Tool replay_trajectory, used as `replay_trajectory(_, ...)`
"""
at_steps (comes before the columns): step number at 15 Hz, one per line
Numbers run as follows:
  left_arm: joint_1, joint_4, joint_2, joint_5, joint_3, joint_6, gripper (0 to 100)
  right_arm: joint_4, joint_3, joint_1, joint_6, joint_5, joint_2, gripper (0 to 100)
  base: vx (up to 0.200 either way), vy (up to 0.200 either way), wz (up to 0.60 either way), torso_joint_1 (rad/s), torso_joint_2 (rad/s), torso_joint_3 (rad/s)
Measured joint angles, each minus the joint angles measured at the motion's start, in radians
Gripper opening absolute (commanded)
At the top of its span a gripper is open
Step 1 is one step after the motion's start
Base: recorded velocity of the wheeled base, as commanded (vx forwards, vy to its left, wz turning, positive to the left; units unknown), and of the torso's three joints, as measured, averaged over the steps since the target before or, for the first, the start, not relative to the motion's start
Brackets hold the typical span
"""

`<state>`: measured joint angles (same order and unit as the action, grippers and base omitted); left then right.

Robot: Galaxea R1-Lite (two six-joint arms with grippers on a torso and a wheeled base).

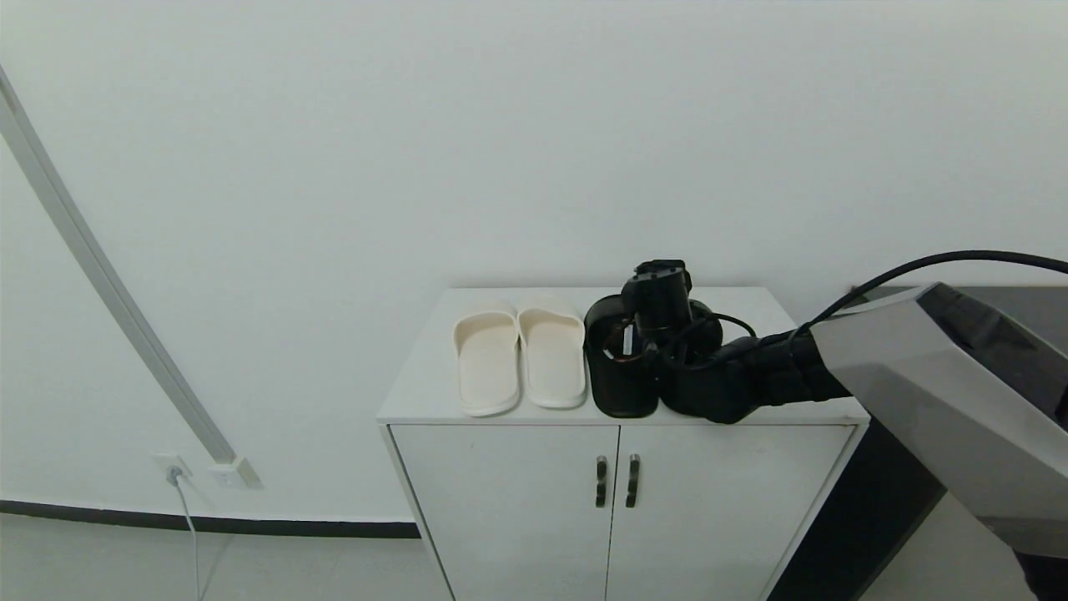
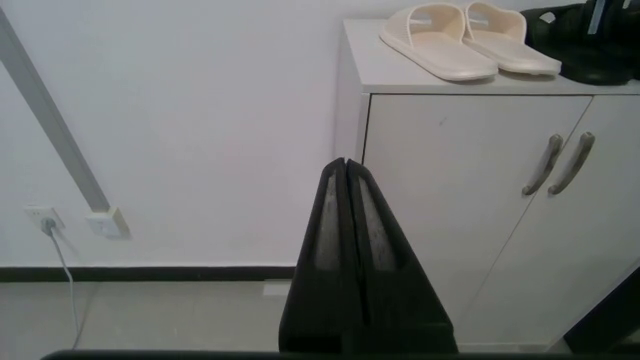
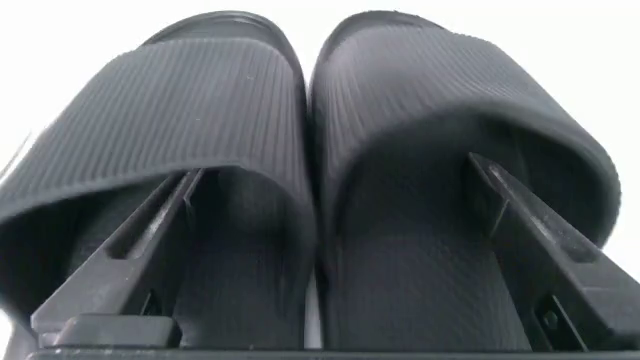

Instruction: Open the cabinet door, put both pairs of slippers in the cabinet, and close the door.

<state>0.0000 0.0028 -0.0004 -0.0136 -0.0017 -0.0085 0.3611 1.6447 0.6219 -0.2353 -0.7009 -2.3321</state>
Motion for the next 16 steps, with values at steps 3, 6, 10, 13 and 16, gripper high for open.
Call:
replay_trajectory(3, 0.0, 0.0, 0.0, 0.0, 0.0, 0.0, 0, 0.05, 0.023, -0.009, 0.029, 0.001, -0.032, 0, 0.0, 0.0, 0.0, 0.0, 0.0, 0.0)
replay_trajectory(6, 0.0, 0.0, 0.0, 0.0, 0.0, 0.0, 0, 0.062, 0.025, -0.011, 0.043, 0.001, -0.047, 0, 0.0, 0.0, 0.0, 0.0, 0.0, 0.0)
replay_trajectory(10, 0.0, 0.0, 0.0, 0.0, 0.0, 0.0, 0, 0.066, 0.02, -0.012, 0.045, 0.0, -0.046, 0, 0.0, 0.0, 0.0, 0.0, 0.0, 0.0)
replay_trajectory(13, 0.0, 0.0, 0.0, 0.0, 0.0, -0.002, 0, 0.061, -0.01, -0.011, 0.052, 0.002, -0.012, 0, 0.0, 0.0, 0.0, 0.0, 0.0, 0.0)
replay_trajectory(16, 0.0, 0.0, 0.0, -0.001, 0.0, -0.002, 0, 0.062, -0.129, 0.003, 0.062, 0.043, 0.103, 0, 0.0, 0.0, 0.0, 0.0, 0.0, 0.0)
